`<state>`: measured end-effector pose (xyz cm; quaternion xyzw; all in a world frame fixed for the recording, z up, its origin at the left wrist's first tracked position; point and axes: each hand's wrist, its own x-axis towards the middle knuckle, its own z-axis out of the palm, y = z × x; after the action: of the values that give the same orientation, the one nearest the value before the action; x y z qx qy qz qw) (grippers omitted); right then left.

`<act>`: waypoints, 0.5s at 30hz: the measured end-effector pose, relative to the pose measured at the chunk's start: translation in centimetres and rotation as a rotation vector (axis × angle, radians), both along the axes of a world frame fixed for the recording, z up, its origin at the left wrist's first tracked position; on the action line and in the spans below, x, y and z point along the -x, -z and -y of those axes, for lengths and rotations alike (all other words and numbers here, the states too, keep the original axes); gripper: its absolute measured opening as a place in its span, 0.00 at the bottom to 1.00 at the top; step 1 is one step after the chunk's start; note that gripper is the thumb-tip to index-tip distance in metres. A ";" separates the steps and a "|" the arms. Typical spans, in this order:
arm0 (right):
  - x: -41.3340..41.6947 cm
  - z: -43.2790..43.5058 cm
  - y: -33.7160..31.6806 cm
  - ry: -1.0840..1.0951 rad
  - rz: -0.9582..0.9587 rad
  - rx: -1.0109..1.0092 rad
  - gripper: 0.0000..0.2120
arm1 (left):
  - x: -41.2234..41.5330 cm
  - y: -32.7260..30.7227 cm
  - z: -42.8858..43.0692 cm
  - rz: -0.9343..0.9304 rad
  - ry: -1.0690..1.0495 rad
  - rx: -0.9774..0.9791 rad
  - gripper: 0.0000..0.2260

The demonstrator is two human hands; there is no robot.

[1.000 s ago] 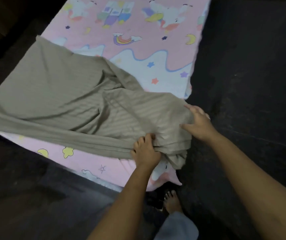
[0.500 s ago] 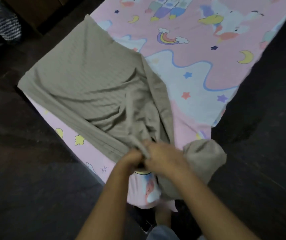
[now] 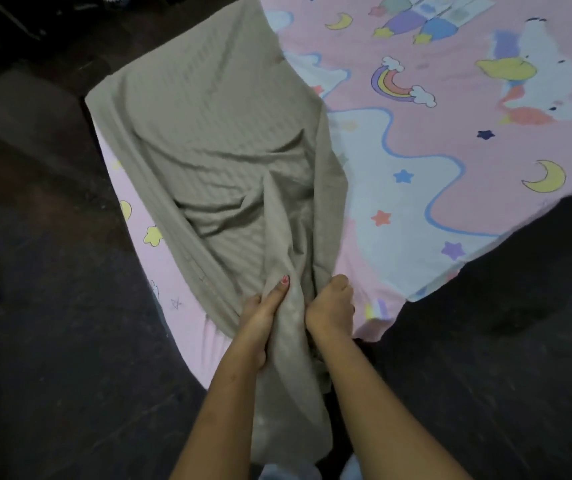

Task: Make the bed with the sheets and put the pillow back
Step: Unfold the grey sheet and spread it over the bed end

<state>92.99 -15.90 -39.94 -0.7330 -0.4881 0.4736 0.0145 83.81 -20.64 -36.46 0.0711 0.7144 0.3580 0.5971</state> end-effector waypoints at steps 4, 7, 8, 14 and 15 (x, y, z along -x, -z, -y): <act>0.3 -0.1 0.4 0.005 -0.046 0.162 0.13 | -0.3 0.4 -0.2 -0.122 -0.064 0.087 0.27; -0.3 0.1 1.8 0.112 -0.266 0.104 0.17 | -0.3 0.6 -0.3 -0.119 -0.123 0.115 0.32; -1.1 0.4 1.9 0.208 -0.354 0.083 0.18 | -0.5 0.5 -0.2 -0.131 -0.136 0.124 0.35; -13.5 0.5 -1.0 0.770 -0.863 -0.094 0.12 | -3.1 0.6 2.0 -0.574 0.319 0.366 0.30; -16.1 -0.1 -1.9 0.732 -0.846 -0.157 0.12 | -3.7 0.2 2.4 -0.620 0.444 0.385 0.28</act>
<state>109.13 -15.75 -38.04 -0.5976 -0.1876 0.6524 0.4266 87.53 -22.99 -36.65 0.2145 0.8813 0.0426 0.4190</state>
